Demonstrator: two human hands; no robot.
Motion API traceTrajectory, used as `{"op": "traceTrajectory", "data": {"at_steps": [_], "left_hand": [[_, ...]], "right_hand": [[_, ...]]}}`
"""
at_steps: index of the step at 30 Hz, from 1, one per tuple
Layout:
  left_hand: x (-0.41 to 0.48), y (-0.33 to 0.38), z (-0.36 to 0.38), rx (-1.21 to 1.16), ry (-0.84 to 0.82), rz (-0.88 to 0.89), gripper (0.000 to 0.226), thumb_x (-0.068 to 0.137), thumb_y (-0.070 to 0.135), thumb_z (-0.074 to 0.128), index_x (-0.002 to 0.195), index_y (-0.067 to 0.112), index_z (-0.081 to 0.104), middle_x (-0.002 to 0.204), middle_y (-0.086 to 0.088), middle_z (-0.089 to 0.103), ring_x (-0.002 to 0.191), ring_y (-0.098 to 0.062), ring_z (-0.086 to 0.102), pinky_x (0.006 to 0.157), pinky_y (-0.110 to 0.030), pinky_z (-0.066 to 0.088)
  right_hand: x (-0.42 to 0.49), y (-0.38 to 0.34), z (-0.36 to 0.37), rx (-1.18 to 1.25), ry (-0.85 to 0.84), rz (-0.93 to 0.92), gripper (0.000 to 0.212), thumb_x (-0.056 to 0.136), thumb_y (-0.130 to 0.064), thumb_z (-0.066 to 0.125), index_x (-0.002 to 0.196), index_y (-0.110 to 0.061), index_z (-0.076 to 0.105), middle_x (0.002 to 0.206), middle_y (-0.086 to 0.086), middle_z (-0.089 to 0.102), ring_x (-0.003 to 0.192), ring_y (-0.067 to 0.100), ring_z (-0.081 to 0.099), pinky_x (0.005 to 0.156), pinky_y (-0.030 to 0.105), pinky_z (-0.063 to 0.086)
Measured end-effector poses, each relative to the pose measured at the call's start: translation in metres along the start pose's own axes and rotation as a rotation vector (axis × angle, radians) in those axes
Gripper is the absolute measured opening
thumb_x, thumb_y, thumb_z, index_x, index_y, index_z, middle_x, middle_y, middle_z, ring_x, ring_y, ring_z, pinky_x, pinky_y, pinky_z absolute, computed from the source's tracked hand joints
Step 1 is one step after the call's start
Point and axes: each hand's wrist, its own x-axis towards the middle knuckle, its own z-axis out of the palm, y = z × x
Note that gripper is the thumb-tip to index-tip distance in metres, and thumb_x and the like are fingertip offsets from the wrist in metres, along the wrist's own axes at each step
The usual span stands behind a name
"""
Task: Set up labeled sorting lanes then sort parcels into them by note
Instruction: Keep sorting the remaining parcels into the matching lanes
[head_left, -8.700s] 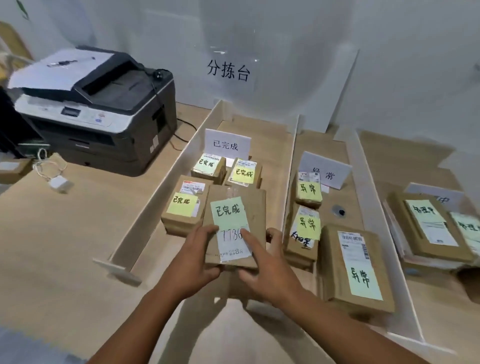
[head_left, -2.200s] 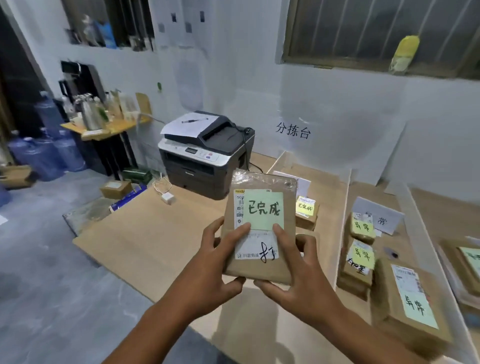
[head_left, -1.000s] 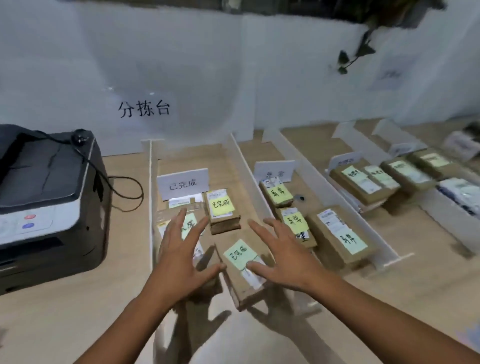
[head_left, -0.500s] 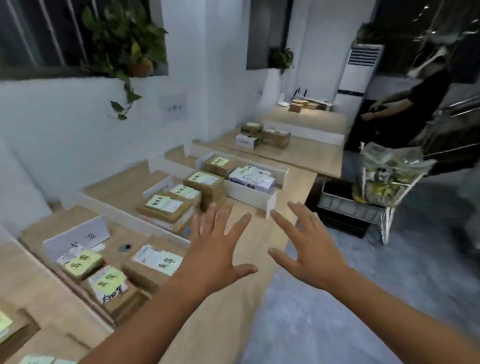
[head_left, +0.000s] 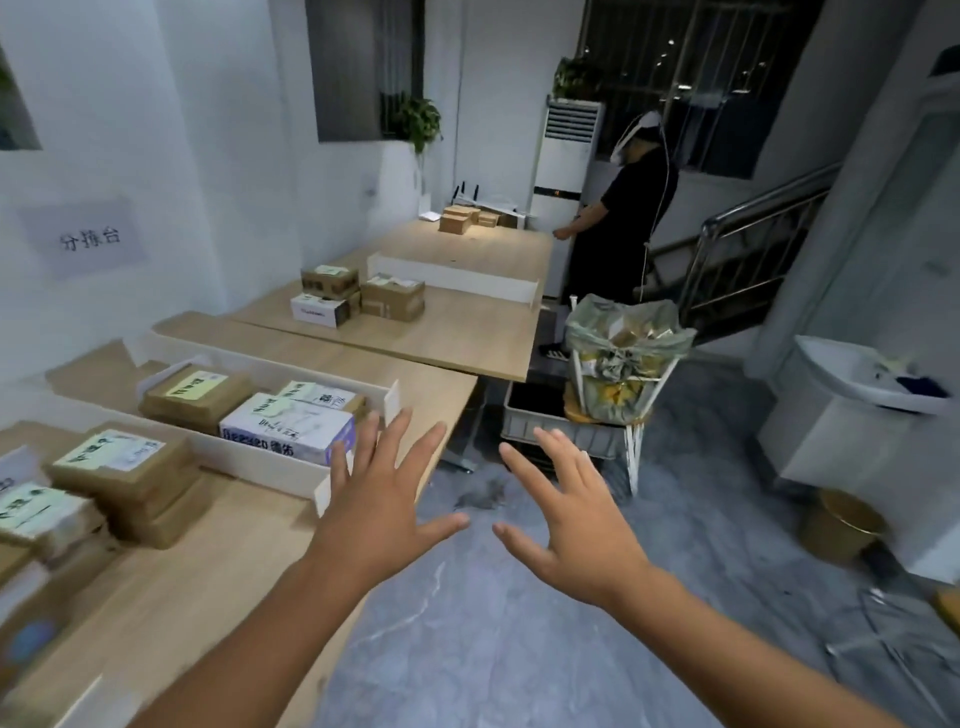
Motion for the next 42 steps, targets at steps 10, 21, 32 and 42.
{"op": "traceTrajectory", "data": {"at_steps": [10, 21, 32, 42], "left_hand": [[0.208, -0.037, 0.128, -0.111, -0.051, -0.055, 0.102, 0.065, 0.099, 0.030, 0.152, 0.055, -0.001, 0.165, 0.016, -0.002, 0.152, -0.013, -0.015, 0.122, -0.053, -0.006], [0.447, -0.075, 0.197, -0.158, -0.125, -0.145, 0.103, 0.064, 0.099, 0.029, 0.155, 0.055, 0.006, 0.168, 0.013, -0.002, 0.154, -0.016, -0.014, 0.123, -0.052, -0.006], [0.676, -0.123, 0.316, -0.099, -0.132, -0.435, 0.094, 0.078, 0.084, 0.053, 0.157, 0.044, 0.024, 0.168, 0.002, 0.015, 0.155, -0.027, 0.006, 0.122, -0.054, 0.014], [0.815, -0.211, 0.365, -0.190, -0.075, -0.763, 0.099, 0.071, 0.084, 0.053, 0.156, 0.045, 0.021, 0.168, 0.001, 0.015, 0.154, -0.024, 0.014, 0.122, -0.051, 0.026]], "right_hand": [[0.173, 0.151, 0.084, 0.035, -0.032, 0.103, 0.075, 0.093, -0.079, 0.030, 0.158, -0.052, 0.004, 0.170, -0.003, 0.002, 0.156, 0.018, -0.007, 0.127, 0.045, 0.010], [0.385, 0.312, 0.113, 0.109, -0.007, 0.103, 0.075, 0.094, -0.076, 0.039, 0.158, -0.051, 0.009, 0.169, -0.005, 0.008, 0.156, 0.014, -0.004, 0.123, 0.034, 0.010], [0.629, 0.490, 0.215, 0.217, -0.142, -0.107, 0.075, 0.095, -0.075, 0.036, 0.160, -0.044, 0.013, 0.167, 0.001, 0.013, 0.155, 0.023, 0.010, 0.123, 0.039, 0.018], [0.847, 0.551, 0.316, 0.275, -0.420, -0.377, 0.078, 0.090, -0.078, 0.037, 0.155, -0.056, 0.001, 0.168, -0.013, -0.003, 0.155, 0.011, -0.004, 0.125, 0.030, 0.012]]}}
